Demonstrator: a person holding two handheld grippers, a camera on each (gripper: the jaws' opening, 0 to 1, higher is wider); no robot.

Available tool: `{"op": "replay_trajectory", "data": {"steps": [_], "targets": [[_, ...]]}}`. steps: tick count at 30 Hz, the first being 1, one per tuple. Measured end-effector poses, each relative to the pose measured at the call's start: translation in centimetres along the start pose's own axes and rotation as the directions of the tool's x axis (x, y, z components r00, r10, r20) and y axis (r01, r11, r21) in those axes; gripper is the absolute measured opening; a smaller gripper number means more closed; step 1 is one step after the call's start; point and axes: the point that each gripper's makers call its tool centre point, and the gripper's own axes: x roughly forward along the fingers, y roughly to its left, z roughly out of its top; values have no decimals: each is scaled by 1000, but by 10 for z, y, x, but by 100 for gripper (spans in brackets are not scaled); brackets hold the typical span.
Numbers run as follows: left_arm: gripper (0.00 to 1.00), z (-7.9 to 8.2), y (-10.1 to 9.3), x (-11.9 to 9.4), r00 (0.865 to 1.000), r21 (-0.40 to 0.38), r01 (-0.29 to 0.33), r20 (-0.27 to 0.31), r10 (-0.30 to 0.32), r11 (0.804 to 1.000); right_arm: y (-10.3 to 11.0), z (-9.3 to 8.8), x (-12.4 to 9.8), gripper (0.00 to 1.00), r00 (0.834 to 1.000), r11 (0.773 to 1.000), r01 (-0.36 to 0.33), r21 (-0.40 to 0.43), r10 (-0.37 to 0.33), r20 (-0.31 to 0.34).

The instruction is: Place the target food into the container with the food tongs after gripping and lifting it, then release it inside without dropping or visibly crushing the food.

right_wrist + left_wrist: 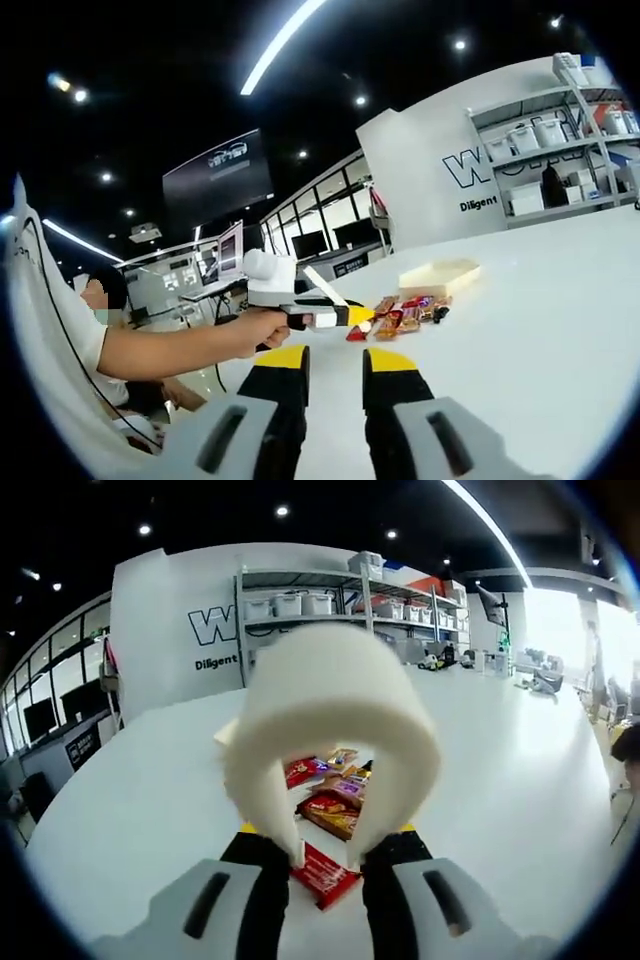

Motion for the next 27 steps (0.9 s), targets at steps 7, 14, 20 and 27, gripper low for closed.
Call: {"op": "replay_trajectory", "data": {"steps": [7,14,20,27], "targets": [[25,-5,-12,-14,996,27,90,-28,-89,996,9,-7,9,13,1000,1000,-21,7,21,-21],[26,-13,-23,-34,980,69,197,-53,-193,978,21,-12,20,13,998,999,-42,2,42,-43],[26,-20,-28,-50,969,90,246,-52,-242,965,29,-17,27,13,997,998,-58,2,58,-58],[26,-20,-22,-63,969,53,244,-37,-242,968,36,-25,37,12,994,998,-70,2,70,-82]]}}
